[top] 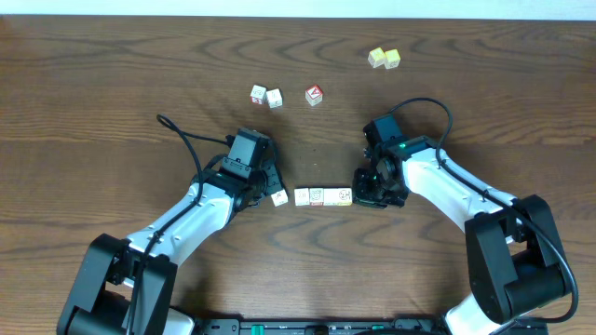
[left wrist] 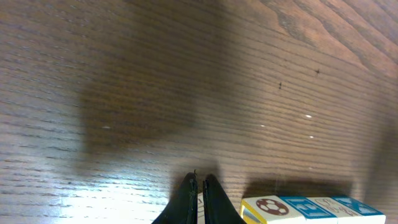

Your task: Lift 5 blocks

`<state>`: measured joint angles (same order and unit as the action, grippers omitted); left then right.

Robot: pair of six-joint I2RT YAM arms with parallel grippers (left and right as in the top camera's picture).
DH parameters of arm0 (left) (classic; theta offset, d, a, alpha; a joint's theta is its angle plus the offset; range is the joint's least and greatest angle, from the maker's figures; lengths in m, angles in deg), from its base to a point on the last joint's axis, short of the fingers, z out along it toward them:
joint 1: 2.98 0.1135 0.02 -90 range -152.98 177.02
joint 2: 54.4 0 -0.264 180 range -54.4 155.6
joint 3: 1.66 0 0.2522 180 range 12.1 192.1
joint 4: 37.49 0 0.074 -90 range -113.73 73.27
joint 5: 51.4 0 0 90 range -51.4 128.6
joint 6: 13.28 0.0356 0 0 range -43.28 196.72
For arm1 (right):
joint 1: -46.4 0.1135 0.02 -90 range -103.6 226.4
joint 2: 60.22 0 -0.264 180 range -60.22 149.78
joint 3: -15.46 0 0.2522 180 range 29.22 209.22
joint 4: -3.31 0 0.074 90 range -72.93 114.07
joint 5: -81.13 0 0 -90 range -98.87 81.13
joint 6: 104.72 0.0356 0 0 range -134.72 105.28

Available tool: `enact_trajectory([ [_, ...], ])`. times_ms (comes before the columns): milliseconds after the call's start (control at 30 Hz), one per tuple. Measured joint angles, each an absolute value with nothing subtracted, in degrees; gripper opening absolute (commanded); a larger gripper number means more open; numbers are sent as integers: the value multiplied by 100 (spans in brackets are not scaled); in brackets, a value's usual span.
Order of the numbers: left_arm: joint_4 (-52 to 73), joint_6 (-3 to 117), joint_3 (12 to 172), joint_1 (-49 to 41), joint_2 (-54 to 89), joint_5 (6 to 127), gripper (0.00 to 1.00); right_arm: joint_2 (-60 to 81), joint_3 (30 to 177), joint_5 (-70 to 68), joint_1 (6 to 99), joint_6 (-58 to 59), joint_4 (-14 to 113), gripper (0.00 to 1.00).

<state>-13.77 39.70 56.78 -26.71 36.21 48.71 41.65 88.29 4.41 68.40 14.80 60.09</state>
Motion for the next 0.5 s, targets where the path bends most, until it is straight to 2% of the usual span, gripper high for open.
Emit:
enact_trajectory([
  [500,-1311,3970,5678,-2868,3621,5007,7,4165,8829,441,6840,1480,6033,1],
])
